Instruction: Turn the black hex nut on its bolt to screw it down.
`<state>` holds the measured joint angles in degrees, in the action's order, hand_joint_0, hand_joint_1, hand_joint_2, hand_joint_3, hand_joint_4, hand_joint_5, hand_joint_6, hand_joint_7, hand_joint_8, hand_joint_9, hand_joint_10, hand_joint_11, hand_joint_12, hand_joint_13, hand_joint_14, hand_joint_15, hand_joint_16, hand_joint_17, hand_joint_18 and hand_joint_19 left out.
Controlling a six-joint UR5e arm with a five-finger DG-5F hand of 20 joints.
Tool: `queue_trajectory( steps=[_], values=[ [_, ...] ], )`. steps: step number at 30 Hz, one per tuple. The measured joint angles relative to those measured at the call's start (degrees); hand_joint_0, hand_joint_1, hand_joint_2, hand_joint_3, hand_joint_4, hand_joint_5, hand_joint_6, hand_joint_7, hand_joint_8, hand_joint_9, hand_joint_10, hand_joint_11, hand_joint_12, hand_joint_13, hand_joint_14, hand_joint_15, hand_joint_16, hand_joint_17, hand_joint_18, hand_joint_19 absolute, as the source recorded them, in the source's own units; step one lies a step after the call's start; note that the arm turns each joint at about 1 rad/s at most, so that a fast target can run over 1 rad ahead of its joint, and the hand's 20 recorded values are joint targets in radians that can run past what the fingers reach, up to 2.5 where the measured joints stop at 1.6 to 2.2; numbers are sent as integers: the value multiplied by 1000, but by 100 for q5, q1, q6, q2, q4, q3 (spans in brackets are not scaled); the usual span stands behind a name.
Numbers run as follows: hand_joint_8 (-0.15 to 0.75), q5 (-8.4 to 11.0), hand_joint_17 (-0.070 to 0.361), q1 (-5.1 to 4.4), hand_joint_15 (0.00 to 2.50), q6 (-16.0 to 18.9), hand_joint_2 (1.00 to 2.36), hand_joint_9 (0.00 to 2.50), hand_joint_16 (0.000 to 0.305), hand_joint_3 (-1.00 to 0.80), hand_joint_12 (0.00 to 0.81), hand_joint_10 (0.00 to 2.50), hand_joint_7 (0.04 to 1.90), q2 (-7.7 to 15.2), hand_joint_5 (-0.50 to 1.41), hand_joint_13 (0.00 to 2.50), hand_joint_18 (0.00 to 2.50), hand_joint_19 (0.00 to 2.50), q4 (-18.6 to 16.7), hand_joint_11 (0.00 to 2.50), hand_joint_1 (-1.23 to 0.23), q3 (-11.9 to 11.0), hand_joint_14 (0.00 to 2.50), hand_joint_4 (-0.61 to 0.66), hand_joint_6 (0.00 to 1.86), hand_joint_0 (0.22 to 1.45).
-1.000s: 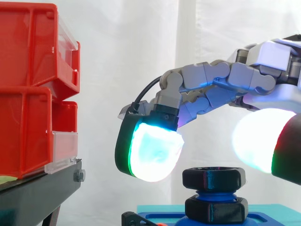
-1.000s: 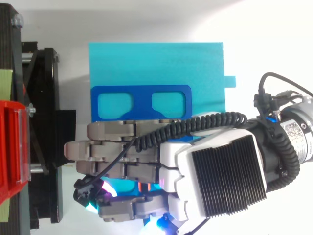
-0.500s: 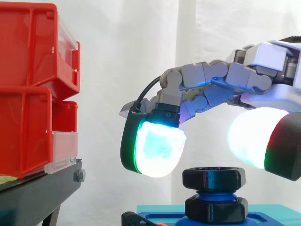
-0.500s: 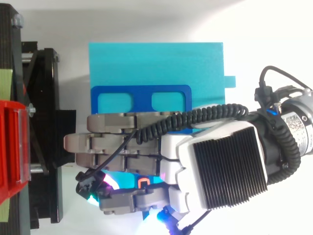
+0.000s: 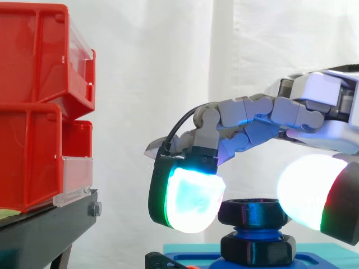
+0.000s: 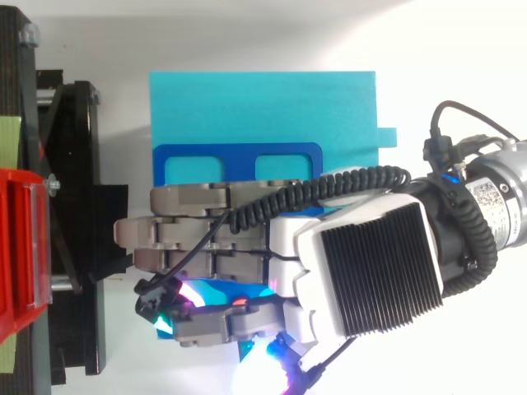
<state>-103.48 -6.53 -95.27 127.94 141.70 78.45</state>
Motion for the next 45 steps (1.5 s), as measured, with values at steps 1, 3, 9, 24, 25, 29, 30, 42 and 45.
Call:
queue_trajectory(
  steps=[1,3,9,24,25,29,30,42,45],
  values=[
    [268,-4,120,1,16,0,1000,665,53,-500,357,0,1244,0,-56,424,332,167,-1,0,-239,-1,0,201,503,512],
    [269,-10,119,5,16,-1,1000,664,53,-500,356,0,1267,1,-53,423,332,165,-8,0,-239,0,0,202,503,513],
    [269,-14,119,8,17,-39,1000,665,53,-500,356,0,1333,3,-43,424,330,174,-25,0,-242,-4,0,189,502,513],
    [272,-163,119,116,15,-93,1000,677,53,-500,357,0,1417,3,-34,430,333,164,-59,0,-246,-4,0,185,511,513],
    [273,-182,119,128,15,-95,1000,680,53,-500,356,0,1408,3,-34,430,331,166,-64,0,-246,-4,0,189,513,513],
    [271,-220,119,157,19,-107,1000,680,53,-500,356,0,1409,3,-34,431,330,164,-71,0,-246,-4,0,191,510,513],
    [273,-227,119,165,18,-110,1000,680,53,-500,356,1,1409,3,-35,431,332,163,-72,0,-246,-3,0,187,509,513],
    [272,-349,119,271,19,-115,1000,679,53,-500,357,0,1410,3,-35,431,330,164,-134,0,-246,-5,0,185,503,513],
    [273,-392,119,294,16,-115,1000,679,53,-500,357,0,1409,3,-35,431,329,164,-151,0,-245,-5,0,188,503,513]
  ],
)
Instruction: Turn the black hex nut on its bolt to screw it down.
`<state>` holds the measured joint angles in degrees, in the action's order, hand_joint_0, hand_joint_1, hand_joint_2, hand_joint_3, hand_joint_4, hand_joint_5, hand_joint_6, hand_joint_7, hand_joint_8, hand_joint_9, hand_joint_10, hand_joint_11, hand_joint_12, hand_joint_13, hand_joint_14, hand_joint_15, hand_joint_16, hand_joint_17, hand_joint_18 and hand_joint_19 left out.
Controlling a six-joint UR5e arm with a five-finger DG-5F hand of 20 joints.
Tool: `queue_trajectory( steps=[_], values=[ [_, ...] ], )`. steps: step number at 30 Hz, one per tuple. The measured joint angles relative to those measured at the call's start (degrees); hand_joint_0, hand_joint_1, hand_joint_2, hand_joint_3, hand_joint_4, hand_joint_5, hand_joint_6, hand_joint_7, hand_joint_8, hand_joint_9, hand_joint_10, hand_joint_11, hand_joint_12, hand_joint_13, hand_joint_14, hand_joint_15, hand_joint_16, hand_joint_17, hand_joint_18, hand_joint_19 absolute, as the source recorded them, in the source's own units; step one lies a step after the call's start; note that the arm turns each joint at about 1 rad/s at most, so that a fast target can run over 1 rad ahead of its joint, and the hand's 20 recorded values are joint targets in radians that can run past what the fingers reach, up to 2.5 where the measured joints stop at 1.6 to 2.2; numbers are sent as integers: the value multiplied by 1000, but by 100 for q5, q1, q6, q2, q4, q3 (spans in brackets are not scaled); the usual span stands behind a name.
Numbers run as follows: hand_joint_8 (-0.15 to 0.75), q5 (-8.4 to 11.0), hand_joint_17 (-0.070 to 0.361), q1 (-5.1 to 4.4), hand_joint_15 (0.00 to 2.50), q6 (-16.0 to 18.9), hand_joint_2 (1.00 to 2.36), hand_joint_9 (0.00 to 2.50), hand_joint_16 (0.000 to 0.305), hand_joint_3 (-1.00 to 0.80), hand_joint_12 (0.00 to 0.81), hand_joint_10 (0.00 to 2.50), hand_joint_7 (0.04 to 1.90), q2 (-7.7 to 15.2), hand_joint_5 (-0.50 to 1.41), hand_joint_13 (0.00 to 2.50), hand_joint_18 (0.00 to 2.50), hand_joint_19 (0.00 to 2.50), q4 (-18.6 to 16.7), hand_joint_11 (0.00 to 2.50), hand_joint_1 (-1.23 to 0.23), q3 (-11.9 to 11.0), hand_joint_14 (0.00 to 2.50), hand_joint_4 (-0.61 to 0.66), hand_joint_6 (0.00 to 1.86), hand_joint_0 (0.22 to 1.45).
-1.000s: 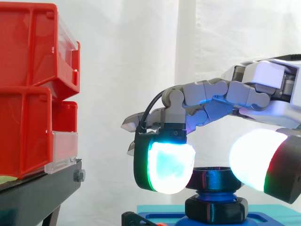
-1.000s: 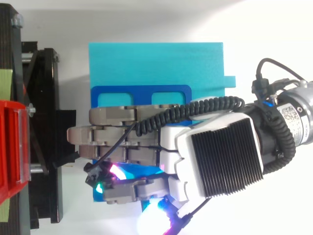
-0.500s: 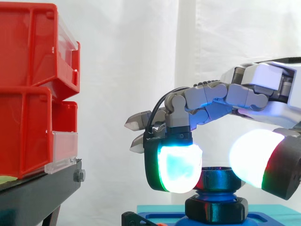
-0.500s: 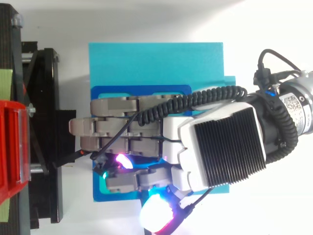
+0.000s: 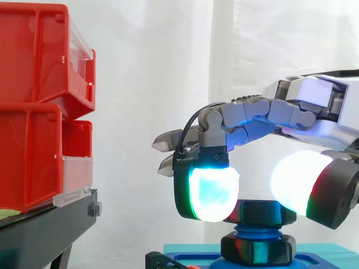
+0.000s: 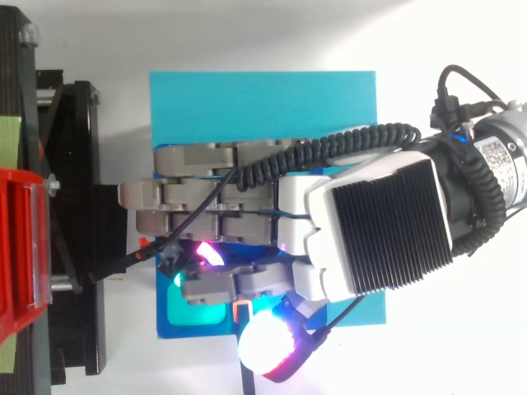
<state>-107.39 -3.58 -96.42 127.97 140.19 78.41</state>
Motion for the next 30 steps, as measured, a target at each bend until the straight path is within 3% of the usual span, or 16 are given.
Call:
queue_trajectory(
  steps=[21,30],
  values=[
    [274,-297,119,207,18,0,1000,680,53,-500,357,0,1410,0,-36,428,327,165,-62,0,-239,2,0,186,500,513],
    [275,-334,122,292,23,0,1000,679,54,-500,362,0,1406,0,-36,428,323,169,-80,0,-187,1,0,179,500,504]
  ],
)
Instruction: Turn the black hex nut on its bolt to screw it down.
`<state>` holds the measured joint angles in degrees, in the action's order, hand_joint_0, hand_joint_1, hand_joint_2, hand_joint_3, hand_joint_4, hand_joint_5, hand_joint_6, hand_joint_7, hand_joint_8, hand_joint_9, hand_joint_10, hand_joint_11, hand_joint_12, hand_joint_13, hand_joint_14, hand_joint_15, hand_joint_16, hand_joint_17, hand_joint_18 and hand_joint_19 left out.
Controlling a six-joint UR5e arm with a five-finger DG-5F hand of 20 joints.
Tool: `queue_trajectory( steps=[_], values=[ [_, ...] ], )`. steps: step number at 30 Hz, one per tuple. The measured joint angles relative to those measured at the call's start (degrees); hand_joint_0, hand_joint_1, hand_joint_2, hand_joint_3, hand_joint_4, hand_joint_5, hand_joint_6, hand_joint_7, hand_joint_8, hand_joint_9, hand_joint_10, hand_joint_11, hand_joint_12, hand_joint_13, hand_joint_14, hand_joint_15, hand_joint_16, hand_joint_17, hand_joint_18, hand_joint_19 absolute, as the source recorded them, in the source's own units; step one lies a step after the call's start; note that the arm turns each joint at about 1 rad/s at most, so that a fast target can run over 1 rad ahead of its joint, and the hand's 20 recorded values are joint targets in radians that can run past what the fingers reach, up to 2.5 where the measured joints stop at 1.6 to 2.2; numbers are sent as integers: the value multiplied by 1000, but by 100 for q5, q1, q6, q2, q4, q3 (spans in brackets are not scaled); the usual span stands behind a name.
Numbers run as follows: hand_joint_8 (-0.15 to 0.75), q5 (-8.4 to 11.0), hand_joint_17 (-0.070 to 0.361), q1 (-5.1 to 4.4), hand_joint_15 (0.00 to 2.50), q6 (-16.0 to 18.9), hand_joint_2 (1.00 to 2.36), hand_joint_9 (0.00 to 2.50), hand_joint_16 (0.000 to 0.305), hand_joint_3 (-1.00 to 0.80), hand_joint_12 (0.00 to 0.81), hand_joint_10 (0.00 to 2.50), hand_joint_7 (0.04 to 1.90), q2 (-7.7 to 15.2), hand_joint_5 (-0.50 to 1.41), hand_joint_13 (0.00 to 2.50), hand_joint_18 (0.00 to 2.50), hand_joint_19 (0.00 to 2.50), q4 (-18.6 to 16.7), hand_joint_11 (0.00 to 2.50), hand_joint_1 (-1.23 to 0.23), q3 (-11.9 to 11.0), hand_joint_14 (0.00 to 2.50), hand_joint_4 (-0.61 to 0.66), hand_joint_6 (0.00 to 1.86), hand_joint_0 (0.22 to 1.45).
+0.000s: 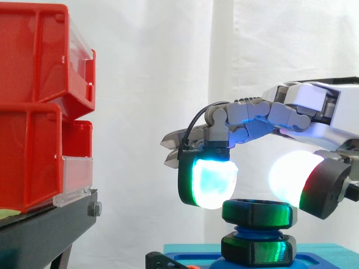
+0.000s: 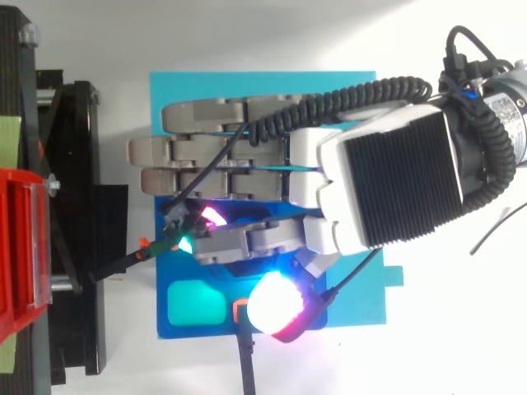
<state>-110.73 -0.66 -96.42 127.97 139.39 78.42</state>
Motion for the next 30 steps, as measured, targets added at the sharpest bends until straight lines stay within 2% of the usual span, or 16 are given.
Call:
queue_trajectory(
  steps=[4,9,21,25,30],
  values=[
    [290,-53,130,33,28,0,1000,678,58,-500,380,0,1396,0,-39,420,322,171,-29,0,-64,1,0,193,500,472],
    [293,-132,134,81,20,0,1000,681,60,-500,387,0,1364,0,-42,417,319,175,-24,0,-6,1,0,201,501,458],
    [286,-252,132,177,23,2,1000,701,58,-500,381,0,1330,0,-34,421,313,175,-40,0,-10,3,0,246,502,471],
    [283,-264,129,188,20,5,1000,708,58,-500,377,0,1282,0,-45,426,320,166,-55,0,-101,1,0,245,503,481],
    [282,-306,130,211,22,10,1000,691,58,-500,378,0,1181,0,-63,426,323,168,-70,0,-134,2,0,248,503,479]
  ],
)
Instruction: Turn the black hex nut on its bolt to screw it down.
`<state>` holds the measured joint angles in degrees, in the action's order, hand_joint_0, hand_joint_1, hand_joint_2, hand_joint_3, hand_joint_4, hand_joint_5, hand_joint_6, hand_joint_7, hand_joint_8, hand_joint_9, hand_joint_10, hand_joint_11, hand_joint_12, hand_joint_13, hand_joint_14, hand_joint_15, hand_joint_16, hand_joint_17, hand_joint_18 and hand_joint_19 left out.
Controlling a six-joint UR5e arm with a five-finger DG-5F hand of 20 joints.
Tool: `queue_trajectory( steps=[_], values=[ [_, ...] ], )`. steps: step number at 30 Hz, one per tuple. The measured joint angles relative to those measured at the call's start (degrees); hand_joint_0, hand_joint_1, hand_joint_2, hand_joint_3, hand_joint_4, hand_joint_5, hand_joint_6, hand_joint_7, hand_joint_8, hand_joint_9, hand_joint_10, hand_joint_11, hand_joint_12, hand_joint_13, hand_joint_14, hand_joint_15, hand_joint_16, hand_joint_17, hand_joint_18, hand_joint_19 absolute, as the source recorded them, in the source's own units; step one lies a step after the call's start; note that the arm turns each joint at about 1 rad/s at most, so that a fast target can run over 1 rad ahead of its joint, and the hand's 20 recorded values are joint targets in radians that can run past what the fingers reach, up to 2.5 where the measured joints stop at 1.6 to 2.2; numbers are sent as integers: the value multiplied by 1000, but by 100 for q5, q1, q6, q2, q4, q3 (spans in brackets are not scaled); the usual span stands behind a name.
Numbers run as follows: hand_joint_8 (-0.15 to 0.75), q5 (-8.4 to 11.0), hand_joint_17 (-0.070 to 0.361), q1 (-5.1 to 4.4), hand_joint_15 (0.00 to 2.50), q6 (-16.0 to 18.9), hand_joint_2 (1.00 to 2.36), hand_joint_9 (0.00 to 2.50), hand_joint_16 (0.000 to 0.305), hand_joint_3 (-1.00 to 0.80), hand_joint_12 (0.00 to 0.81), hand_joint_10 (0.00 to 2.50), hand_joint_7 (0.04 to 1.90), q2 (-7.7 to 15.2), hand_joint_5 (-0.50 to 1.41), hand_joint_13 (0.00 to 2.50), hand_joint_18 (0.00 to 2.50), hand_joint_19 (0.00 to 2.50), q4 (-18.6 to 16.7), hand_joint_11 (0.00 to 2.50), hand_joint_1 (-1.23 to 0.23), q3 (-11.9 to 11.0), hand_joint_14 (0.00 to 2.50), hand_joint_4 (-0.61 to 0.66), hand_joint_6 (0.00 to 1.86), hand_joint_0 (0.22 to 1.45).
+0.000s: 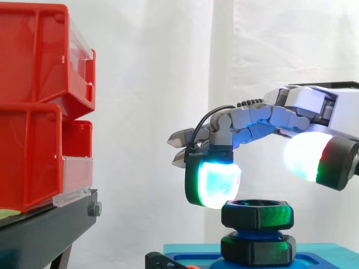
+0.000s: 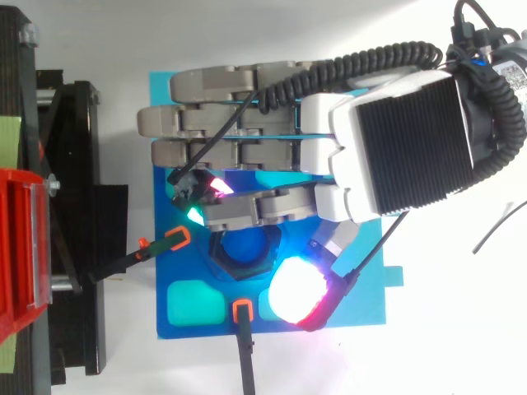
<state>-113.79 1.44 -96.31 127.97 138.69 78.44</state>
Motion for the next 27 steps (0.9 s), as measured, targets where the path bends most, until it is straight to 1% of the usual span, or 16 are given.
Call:
queue_trajectory(
  steps=[4,10,16,24,27],
  values=[
    [283,-73,130,-9,16,9,1000,690,58,-500,376,0,1136,0,-69,421,324,168,-28,0,-138,-45,0,256,503,479],
    [281,-162,129,-69,15,21,1000,683,58,-500,375,0,1110,0,-71,419,324,168,-27,0,-135,-254,0,258,504,480],
    [281,-106,129,-226,19,-46,1000,682,57,-500,374,0,1093,0,-73,419,322,172,21,0,-135,-323,0,257,504,482],
    [279,103,128,-434,20,-139,1000,685,57,-500,373,0,1085,1,-74,419,321,181,125,0,-136,-328,0,249,503,483],
    [279,163,128,-490,20,-167,1000,685,57,-500,373,0,1123,28,-68,419,320,172,151,0,-136,-329,0,236,504,483]
  ],
)
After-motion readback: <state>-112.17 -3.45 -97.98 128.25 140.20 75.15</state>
